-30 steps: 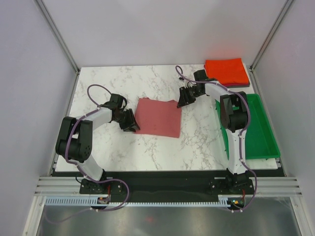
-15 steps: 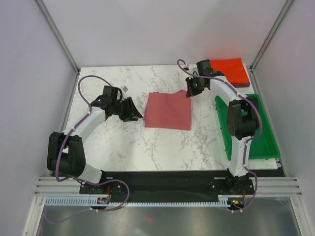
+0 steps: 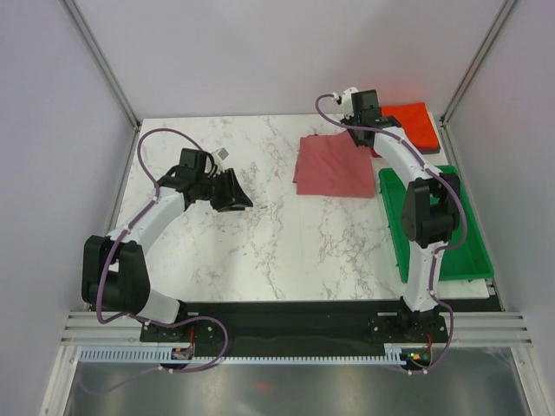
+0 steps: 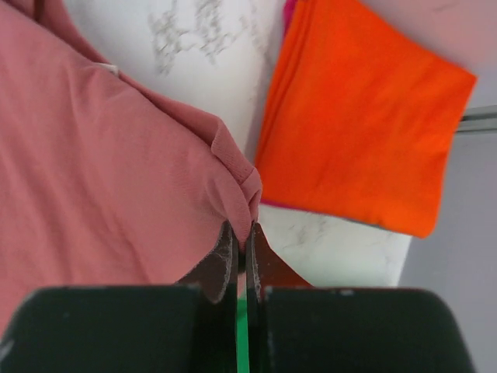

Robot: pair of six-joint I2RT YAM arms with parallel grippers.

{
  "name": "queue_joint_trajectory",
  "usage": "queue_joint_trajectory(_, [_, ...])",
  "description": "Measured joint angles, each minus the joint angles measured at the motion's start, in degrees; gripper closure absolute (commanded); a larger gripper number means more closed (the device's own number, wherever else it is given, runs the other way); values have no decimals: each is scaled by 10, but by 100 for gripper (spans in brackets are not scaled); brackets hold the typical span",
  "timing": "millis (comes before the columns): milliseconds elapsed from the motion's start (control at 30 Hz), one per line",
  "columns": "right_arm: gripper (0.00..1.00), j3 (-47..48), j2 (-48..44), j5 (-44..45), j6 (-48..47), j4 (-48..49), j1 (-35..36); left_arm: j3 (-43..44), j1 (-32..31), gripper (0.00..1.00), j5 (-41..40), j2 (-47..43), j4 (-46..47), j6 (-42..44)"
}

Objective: Fold and stack the t-shirts
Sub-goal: Neatly place the folded tshirt to the corner

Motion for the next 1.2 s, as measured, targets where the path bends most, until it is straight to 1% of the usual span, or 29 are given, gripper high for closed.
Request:
queue_joint_trajectory(167, [100,68,58,45,-41,37,-11,-1,0,55,1,0,-2,3])
queue_joint_trajectory(333, [100,137,110,74,-80,39,-23,-1,0,56,7,0,-2,5])
queue_joint_trajectory(467, [100,153,114,93,-104,37,-30,-1,0,56,12,0,-2,5])
queue_joint_trajectory(633, [100,174,114,96,-132,39,-45,-1,0,56,15,0,-2,5])
queue_joint_trajectory(867, [100,168,111,93,-166,45,-80,-1,0,57,26,0,-2,5])
queue_joint_trajectory(1100, [100,99,67,74,-204,68,-113,-1,0,57,30,-1,-2,5])
queue_joint_trajectory(1200, [100,92,51,60,-216,77,-126,-1,0,56,31,-2,-2,5])
